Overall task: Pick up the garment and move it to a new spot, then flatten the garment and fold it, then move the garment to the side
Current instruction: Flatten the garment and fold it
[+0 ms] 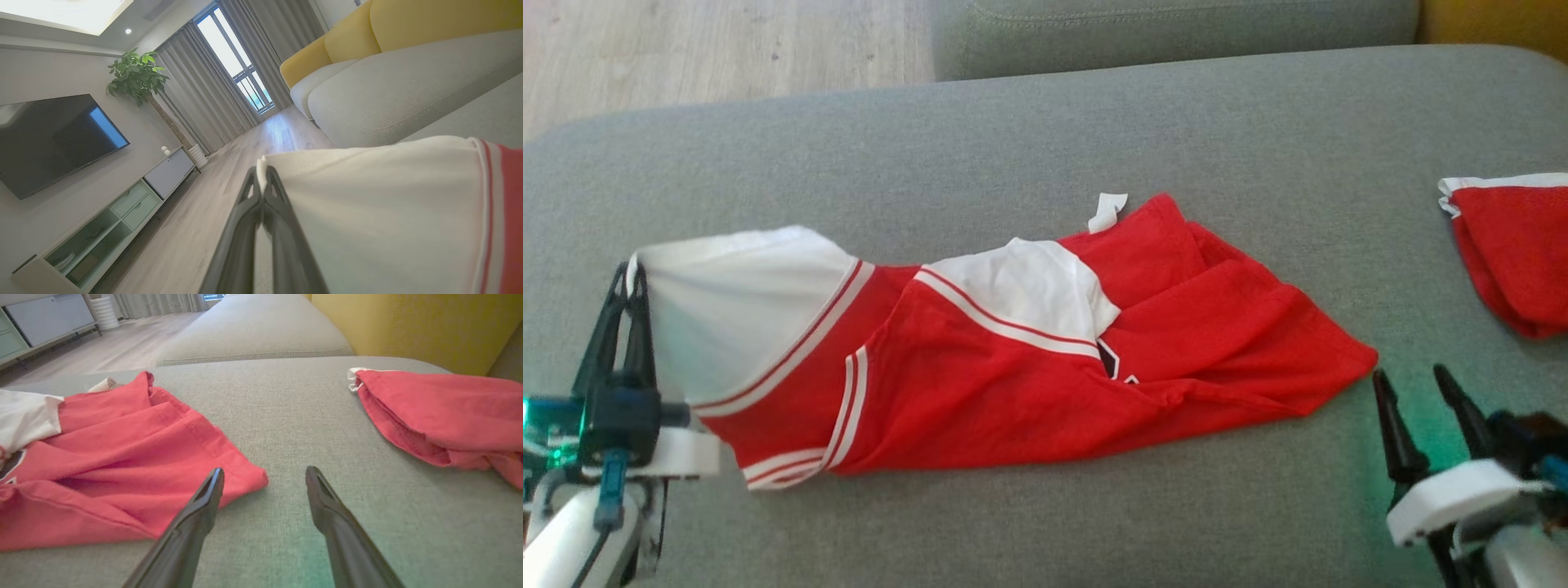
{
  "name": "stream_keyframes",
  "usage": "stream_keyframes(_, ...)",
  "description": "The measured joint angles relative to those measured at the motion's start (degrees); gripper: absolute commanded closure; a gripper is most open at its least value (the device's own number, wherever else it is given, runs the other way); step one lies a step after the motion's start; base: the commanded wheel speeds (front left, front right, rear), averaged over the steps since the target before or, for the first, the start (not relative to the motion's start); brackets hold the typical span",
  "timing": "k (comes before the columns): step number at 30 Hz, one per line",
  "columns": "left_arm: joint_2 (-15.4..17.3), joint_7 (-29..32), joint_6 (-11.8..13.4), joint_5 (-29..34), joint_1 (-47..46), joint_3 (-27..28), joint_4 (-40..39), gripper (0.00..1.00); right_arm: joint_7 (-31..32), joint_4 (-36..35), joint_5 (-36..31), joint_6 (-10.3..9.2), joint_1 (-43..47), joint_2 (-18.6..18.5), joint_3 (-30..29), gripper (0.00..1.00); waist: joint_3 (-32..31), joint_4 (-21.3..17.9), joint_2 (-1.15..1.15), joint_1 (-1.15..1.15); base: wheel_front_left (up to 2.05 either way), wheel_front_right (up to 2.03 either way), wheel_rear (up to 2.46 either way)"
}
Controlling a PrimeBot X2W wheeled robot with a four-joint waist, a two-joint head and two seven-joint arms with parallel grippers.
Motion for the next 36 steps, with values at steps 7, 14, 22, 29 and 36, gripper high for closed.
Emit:
stream_keyframes(7,-0.8,-0.6,-0.5,0.0,-2.1,-0.5,0.8,1.0,2.3,6.4,2.8,0.0,-5.5,-1.5,1.4,0.0,1.1,0.8,0.0,0.0,0.0,0.0,0.0)
stream_keyframes(14,-1.6,-0.6,-2.0,0.0,-4.5,-1.7,1.7,1.0,5.2,12.8,8.5,0.0,-11.0,-2.4,7.8,0.0,2.2,2.0,0.0,0.0,0.0,0.0,0.0)
stream_keyframes(22,-2.3,-0.6,-3.0,0.1,-7.0,-3.2,2.7,1.0,3.8,15.3,11.2,0.0,-14.9,-4.4,11.7,1.0,2.3,2.0,0.0,0.0,0.0,0.0,0.0)
stream_keyframes(29,-2.8,-1.1,-4.4,0.7,-10.2,-3.6,2.9,1.0,2.1,15.0,11.2,0.0,-16.3,-6.7,10.6,1.0,0.8,0.5,0.0,-0.01,0.0,0.0,0.0)
stream_keyframes(36,-3.1,-1.6,-4.5,-0.4,-9.8,-3.6,3.3,1.0,6.4,6.4,12.0,0.0,-3.5,-9.7,5.2,1.0,-0.6,-2.4,0.0,-0.01,0.0,0.0,0.0)
